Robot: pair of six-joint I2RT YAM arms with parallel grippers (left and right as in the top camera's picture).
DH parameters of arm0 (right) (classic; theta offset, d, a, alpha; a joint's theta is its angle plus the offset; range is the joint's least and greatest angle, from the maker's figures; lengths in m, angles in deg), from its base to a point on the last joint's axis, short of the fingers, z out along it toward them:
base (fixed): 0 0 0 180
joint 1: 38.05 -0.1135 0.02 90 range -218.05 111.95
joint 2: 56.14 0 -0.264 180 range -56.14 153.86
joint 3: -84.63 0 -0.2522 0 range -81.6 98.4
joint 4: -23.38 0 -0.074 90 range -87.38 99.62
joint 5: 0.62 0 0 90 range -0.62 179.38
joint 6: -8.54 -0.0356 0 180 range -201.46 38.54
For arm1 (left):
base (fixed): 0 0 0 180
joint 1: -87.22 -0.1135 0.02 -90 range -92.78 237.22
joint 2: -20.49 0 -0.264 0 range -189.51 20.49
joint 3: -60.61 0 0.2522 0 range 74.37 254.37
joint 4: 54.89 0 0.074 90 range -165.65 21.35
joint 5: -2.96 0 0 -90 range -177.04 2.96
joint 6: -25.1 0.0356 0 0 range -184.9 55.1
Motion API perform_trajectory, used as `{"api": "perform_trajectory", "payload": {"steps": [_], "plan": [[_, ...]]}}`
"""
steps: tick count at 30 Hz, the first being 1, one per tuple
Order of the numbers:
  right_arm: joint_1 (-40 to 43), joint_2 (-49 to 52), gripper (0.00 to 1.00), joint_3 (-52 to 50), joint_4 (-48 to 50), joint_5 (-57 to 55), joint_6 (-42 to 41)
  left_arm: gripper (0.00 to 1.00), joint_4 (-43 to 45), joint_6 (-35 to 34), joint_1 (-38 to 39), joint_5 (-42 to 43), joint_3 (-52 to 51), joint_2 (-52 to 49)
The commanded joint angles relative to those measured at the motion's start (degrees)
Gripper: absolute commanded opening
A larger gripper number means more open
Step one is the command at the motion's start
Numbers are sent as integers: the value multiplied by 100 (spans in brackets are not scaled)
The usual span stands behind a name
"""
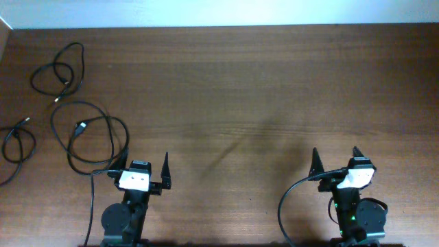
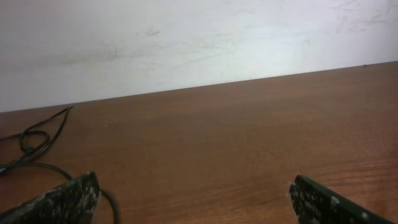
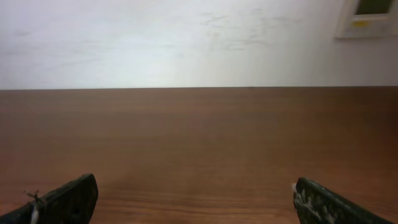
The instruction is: Untangle cables
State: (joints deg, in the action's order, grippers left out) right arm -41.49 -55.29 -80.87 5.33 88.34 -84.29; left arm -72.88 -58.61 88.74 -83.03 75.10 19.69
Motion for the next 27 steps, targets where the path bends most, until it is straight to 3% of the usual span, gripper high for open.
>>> {"api": "perform_trajectory", "payload": {"steps": [1,27], "plan": [[273,-66,99,-42,-31,-52,-48,99,-20,72,-31,-42,-26,50],[275,-66,99,-42,-31,-52,-48,99,-20,72,-31,-42,-24,50]]}}
